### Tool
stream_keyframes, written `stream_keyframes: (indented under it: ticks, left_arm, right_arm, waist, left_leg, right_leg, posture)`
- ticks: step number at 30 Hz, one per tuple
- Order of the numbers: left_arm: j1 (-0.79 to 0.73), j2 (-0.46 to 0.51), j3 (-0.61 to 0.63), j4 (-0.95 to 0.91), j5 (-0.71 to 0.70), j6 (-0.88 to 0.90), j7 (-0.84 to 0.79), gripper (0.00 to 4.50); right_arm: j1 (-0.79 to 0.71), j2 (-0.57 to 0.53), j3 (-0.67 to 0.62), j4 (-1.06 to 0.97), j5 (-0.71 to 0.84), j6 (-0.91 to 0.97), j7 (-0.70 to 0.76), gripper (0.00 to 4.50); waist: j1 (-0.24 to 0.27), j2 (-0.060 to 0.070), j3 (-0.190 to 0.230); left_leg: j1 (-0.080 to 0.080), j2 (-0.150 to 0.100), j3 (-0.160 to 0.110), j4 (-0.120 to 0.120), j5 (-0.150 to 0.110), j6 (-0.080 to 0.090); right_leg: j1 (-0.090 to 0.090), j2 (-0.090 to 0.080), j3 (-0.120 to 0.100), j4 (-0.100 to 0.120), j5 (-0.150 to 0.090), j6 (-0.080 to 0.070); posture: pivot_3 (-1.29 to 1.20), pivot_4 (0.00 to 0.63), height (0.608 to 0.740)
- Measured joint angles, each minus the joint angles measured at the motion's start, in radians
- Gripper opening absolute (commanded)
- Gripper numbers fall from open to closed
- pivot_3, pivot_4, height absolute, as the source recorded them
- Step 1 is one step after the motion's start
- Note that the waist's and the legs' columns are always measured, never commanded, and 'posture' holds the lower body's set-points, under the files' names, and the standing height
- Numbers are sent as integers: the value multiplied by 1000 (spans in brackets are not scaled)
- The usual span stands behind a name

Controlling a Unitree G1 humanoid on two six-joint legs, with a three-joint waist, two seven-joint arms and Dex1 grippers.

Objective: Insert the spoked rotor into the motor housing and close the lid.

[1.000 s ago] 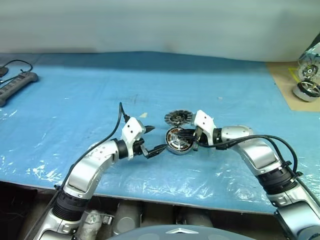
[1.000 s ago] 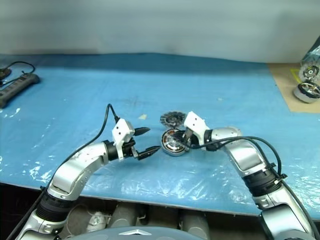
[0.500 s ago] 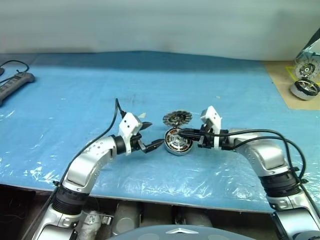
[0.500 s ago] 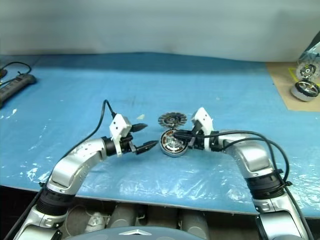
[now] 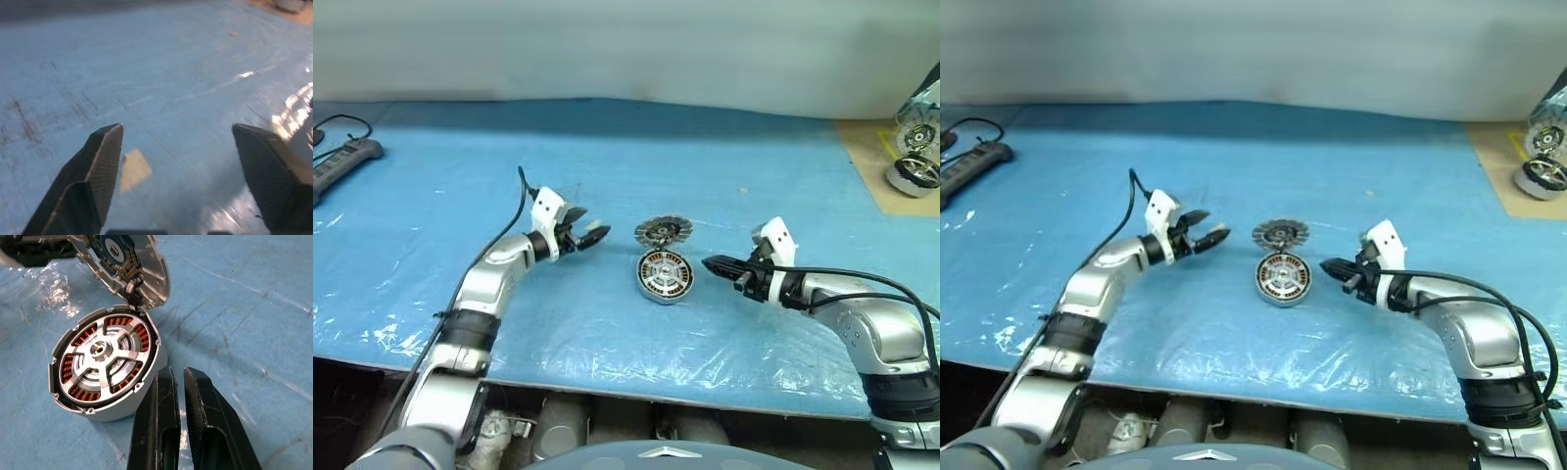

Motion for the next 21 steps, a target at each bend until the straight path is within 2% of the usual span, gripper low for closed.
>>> stream_keyframes:
  ticks: [7, 8, 14, 21]
  left_arm:
    - [-278, -158, 18, 469, 25, -219, -93, 222]
    - [-325, -180, 19, 530, 32, -243, -114, 26]
    - [-504, -225, 30, 672, 40, -258, -318, 26]
    - [-530, -213, -41, 696, 91, -146, -682, 26]
  right_arm:
    - [52, 38, -19, -36, 26, 28, -52, 316]
    - [58, 39, -31, -43, 41, 39, -55, 316]
    - [124, -11, -135, -139, 143, 101, -38, 316]
    - [191, -9, -191, -183, 188, 112, -78, 316]
  waist:
    - [7, -1, 0]
    - [9, -1, 1]
    - [17, -1, 1]
    - [18, -1, 1]
  left_leg:
    - [-5, 0, 0, 1, -1, 2]
    - [-6, 0, 0, 1, -1, 2]
    - [-7, 0, 0, 1, -1, 2]
    - [-7, 0, 0, 1, -1, 2]
  right_leg:
    - [-3, 0, -1, -1, 0, 1]
    - [-4, 0, -1, -1, 0, 1]
    - [-6, -1, -2, 0, 1, 1]
    - [-6, -2, -3, -1, 1, 1]
  posture:
    - [0, 150, 740]
    - [0, 150, 740]
    - [0, 150, 740]
    - [0, 150, 740]
